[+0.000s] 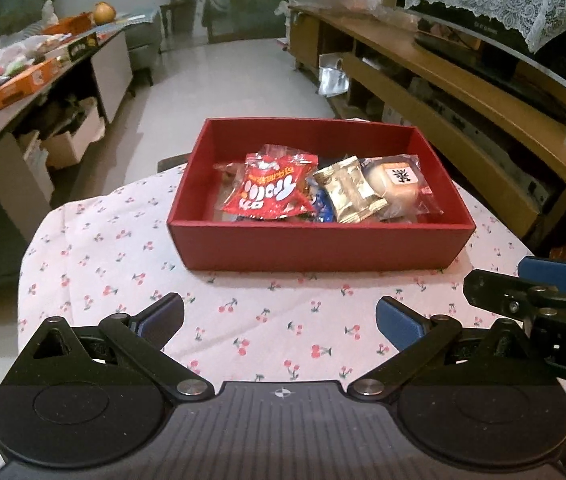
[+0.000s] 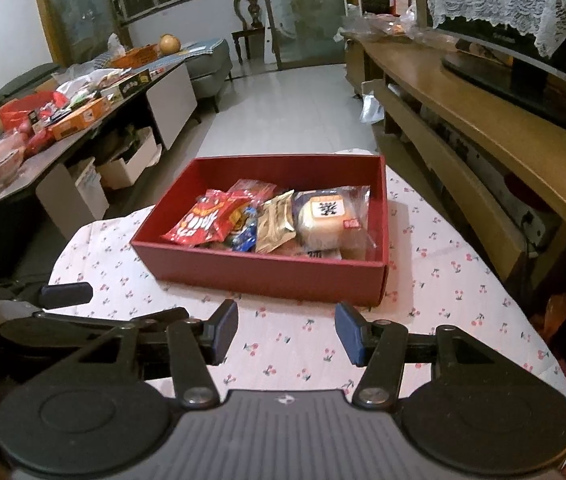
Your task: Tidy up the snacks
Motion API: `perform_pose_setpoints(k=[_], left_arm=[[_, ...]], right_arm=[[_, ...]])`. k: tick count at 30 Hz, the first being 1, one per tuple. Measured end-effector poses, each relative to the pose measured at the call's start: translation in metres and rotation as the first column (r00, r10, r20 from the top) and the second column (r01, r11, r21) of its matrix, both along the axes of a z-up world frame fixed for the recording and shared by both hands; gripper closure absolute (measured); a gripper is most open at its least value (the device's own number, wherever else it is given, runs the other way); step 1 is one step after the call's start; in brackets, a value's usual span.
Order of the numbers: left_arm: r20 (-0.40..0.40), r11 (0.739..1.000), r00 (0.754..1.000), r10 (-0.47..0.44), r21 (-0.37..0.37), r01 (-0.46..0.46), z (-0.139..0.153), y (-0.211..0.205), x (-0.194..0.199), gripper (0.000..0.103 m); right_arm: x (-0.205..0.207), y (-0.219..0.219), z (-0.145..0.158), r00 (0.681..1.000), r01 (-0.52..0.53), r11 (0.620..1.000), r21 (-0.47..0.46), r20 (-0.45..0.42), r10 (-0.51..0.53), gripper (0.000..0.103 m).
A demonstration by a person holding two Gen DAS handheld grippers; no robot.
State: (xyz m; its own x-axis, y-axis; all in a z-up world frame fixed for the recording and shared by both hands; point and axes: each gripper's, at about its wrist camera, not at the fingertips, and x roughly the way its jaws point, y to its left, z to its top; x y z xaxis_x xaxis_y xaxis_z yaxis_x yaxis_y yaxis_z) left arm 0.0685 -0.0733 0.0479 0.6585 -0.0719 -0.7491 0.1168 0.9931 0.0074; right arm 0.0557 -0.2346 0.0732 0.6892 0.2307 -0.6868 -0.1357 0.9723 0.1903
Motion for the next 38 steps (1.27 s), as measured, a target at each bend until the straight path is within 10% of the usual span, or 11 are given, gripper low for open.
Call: perform_pose_setpoints(k=[38], left_arm=[[-0.003,0.999,1.0,-0.001,0.037,0.001,-0.002,0.004,-0.022,0.0]], right_arm=[[-0.022,0.002,-0.018,0.997,0.007,1.0,-0.009,-0.079,-0.008,0.032]])
